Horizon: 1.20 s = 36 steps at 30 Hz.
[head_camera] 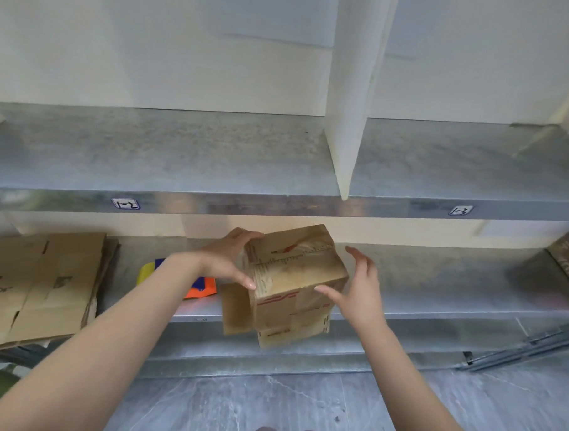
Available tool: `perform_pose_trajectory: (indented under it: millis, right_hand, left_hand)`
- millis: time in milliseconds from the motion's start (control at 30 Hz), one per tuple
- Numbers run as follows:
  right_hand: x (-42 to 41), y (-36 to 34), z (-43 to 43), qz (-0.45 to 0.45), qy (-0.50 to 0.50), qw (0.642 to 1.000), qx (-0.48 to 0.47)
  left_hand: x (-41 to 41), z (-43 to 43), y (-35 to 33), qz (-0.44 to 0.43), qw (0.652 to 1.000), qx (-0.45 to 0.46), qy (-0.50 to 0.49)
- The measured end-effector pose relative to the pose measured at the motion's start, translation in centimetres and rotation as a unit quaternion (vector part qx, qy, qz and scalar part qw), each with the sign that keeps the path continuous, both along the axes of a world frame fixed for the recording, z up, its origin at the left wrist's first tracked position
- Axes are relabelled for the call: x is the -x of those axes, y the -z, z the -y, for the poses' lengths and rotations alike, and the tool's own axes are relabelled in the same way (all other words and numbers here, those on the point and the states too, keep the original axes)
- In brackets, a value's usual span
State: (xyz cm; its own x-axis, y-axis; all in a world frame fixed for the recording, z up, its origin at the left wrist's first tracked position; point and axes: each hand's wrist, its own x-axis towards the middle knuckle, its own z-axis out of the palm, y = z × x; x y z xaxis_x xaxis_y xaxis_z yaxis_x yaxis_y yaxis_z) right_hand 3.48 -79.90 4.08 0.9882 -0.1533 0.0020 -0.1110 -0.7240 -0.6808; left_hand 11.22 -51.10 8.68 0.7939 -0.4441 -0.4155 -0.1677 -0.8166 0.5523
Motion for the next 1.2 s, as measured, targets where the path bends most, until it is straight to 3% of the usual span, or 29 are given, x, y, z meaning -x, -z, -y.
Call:
perform_pose_trajectory:
  millis: [67,133,233,367,433,600,767,1133,1200]
  right_hand:
    - [1.1,0.0,-0.5,0.026,0.056,0.997,0.039]
    - [2.1,-0.1,-1.1,-0.001,0.064,0.998,0.011]
    - [3.4,0.0,-2.5,-0.053,0.017,0.996,-0.063]
    - [3.8,0.3,-4.1,-0.075,-0.030,0.962,-0.260]
    - [3.7,0.1,-4.6,-0.081,-0.068,0.954,-0.281]
    - [2.5,-0.6,-5.0,-0.031,-0.148,0.960,-0.235]
    - [1.2,-1.2,-4.5,-0.003,-0.131,0.984,-0.117]
    - [-0.8,0.3,-4.3,0.026,-0.150,0.984,-0.095]
    - [-0.8,0.1,-4.1,0.036,-0.145,0.987,-0.060]
  left_hand:
    - [1.5,0.0,1.0,0.028,0.999,0.017,-0.022]
    - [3.4,-0.1,1.9,0.063,0.995,0.052,-0.049]
    - [6.2,0.0,2.7,0.081,0.988,0.097,-0.090]
    - [7.7,0.1,2.9,0.101,0.978,0.127,-0.132]
    - [8.3,0.2,2.8,0.123,0.968,0.148,-0.163]
    - [10.2,0.9,2.6,0.164,0.954,0.177,-0.177]
    - [10.0,1.2,3.2,0.133,0.954,0.171,-0.209]
    - [7.7,1.9,3.4,0.159,0.960,0.107,-0.204]
    - [7.5,1.9,3.1,0.177,0.969,0.037,-0.170]
